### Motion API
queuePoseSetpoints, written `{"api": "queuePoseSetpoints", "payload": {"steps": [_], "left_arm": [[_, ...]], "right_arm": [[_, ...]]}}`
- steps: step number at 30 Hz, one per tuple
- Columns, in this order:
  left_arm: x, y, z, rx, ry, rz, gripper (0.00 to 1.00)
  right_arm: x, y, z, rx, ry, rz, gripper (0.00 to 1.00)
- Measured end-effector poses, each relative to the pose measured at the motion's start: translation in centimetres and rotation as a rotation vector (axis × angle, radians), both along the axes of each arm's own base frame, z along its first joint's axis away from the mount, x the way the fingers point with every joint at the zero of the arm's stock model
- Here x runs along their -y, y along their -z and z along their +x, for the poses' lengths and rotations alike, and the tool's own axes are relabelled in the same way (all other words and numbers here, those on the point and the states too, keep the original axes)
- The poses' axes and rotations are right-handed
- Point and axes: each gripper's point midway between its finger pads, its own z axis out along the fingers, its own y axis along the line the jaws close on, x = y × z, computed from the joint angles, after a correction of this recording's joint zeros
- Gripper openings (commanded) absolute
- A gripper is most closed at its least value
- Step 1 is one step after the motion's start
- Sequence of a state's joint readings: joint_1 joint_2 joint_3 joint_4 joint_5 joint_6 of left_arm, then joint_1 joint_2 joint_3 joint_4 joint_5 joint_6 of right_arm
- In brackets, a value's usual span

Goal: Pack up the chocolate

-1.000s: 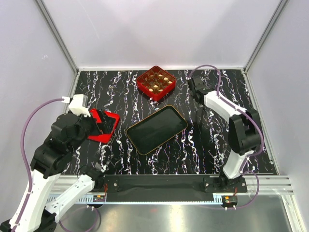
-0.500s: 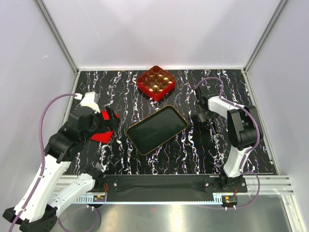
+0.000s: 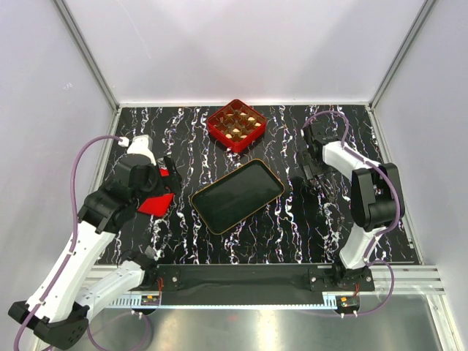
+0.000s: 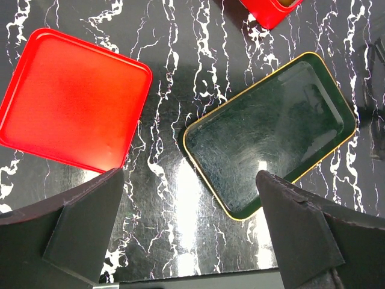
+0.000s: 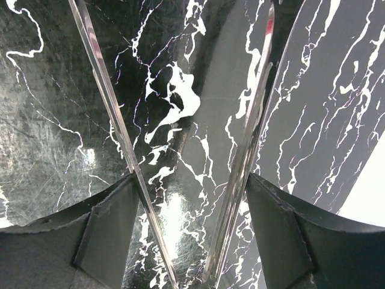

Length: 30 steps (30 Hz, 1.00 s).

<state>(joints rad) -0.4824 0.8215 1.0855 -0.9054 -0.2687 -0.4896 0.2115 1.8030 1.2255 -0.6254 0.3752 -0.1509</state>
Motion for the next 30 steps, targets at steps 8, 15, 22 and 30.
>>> {"api": "queuePoseSetpoints", "payload": {"steps": [8,15,22,30], "left_arm": [[-0.1,0.3,0.3,-0.012,-0.012,0.015,0.99],[-0.6,1.6,1.5,-0.062,-0.053,0.061,0.99],[-3.7,4.9,5.0,-0.188,-0.195,0.144,0.9],[-3.5,11.6,8.9,-0.368,-0.138,0.29,0.81]], "right_arm": [[-0.2,1.1,-0.6,-0.045,0.004,0.014,0.84],[-0.3,-0.4,-0.4,-0.047,0.016,0.016,0.99],[-1.6,-7.3,1.1,0.104,0.078,0.122,0.97],[-5.3,-15.2,1.1,0.309,0.101,0.393,0.94]]}}
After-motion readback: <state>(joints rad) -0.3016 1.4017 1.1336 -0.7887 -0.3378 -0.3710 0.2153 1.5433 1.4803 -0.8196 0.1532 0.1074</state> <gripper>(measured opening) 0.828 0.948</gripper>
